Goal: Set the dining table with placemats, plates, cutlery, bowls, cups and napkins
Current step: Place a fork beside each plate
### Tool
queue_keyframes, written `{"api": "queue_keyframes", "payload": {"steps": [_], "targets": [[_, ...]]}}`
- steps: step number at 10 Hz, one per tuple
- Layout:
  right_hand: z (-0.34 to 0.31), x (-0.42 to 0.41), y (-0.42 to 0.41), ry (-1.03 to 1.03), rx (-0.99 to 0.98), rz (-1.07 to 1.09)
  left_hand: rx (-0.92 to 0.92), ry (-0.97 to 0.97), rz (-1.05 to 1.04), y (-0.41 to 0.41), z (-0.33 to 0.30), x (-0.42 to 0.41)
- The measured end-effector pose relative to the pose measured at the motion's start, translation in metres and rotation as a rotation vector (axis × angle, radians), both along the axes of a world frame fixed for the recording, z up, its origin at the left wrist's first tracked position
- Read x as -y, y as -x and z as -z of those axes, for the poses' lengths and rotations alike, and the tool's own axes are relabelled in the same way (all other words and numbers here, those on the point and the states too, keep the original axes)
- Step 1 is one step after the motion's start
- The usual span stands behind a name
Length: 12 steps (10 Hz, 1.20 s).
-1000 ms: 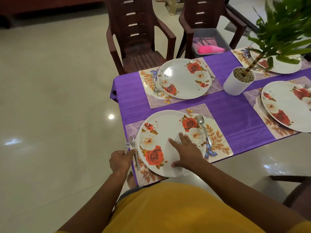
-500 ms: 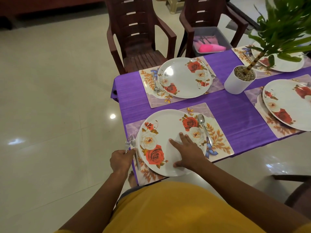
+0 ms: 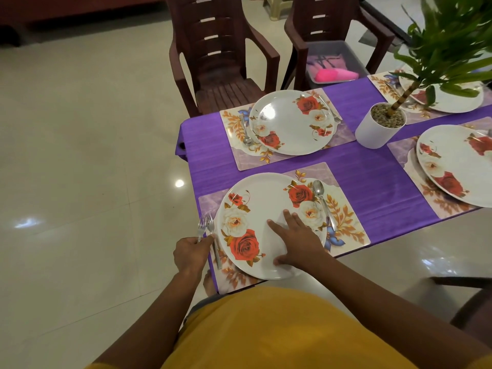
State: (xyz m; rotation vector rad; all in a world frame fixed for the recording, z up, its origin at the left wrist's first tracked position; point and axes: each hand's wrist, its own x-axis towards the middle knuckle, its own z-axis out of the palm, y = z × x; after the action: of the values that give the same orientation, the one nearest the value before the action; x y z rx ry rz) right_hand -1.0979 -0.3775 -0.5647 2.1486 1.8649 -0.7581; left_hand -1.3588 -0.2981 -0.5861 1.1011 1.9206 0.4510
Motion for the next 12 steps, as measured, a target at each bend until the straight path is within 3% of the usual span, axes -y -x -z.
{"api": "queue_keyframes", "payload": {"steps": [7,10,12], "targets": [[0.0,0.0,-0.001,0.01,-0.002,0.001,0.01,0.02,-0.022,-0.004,-0.01,0.001],[-0.003,-0.002,0.0,0.022,-0.011,0.009,0.125,-0.033,-0.096,-0.001,-0.031,0.019],[-0.008,-0.004,0.009,-0.193,-0.317,0.236,0.24,-0.062,-0.102,-0.014,-0.053,0.025]]}}
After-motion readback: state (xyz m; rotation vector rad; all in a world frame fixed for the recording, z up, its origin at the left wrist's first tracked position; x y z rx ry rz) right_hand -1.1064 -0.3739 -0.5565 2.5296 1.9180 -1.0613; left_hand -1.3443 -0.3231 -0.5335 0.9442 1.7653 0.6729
